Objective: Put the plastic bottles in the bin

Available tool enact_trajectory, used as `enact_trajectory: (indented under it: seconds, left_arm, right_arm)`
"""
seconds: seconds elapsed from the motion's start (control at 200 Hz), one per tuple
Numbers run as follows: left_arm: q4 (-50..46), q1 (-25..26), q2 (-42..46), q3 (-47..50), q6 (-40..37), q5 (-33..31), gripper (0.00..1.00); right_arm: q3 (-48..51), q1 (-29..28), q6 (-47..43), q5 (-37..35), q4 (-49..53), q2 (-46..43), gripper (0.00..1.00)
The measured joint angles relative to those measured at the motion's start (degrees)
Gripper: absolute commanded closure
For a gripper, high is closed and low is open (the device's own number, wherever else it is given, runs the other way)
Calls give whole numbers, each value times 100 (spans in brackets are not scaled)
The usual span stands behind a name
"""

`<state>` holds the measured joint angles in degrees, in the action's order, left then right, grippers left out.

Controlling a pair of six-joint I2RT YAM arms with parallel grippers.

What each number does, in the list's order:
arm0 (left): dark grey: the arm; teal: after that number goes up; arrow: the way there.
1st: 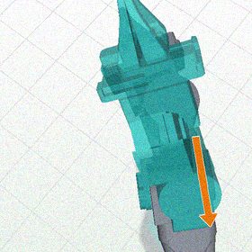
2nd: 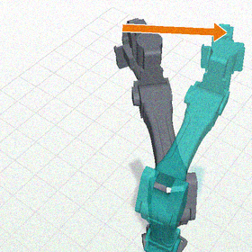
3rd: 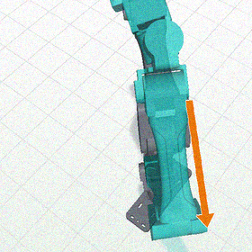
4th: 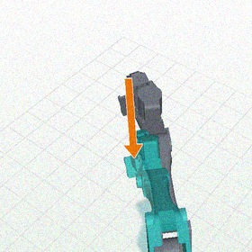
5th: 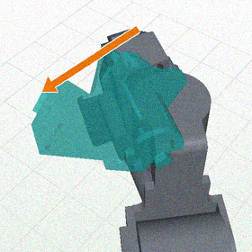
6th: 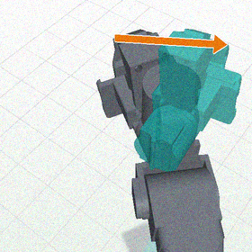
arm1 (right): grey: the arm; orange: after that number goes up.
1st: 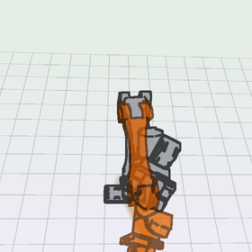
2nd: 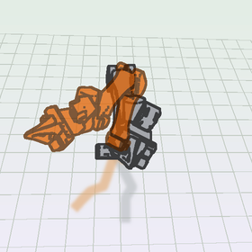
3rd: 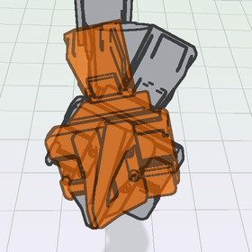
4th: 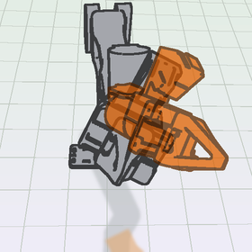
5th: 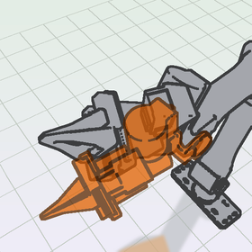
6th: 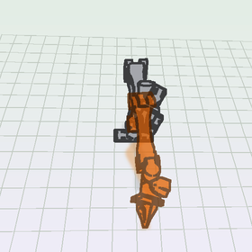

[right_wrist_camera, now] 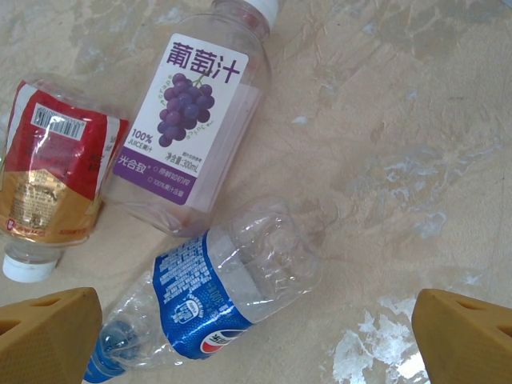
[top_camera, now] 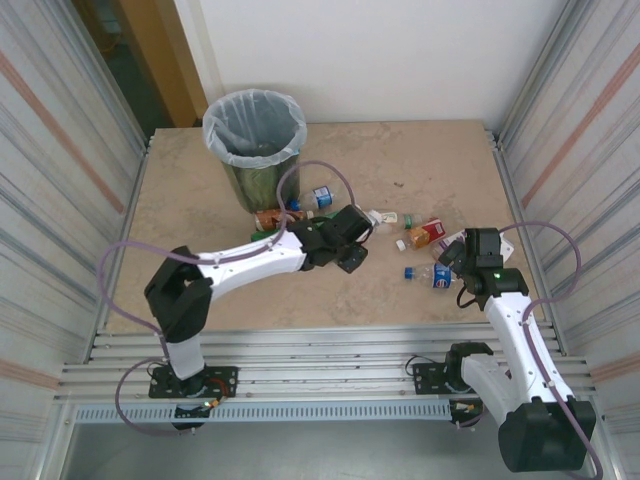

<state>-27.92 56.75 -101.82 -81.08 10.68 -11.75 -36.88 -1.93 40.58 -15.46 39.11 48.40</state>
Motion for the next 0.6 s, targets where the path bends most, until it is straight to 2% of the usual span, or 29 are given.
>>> enact_trajectory:
  seconds: [0.205, 0.601]
  left_arm:
    - [188, -162, 605, 0, -188, -37, 69]
    - [531, -1178, 1099, -66, -564, -98, 69]
  right_arm:
    - [7, 0, 94, 2, -2, 0, 2]
    - [42, 0, 103, 0, -4, 0, 2]
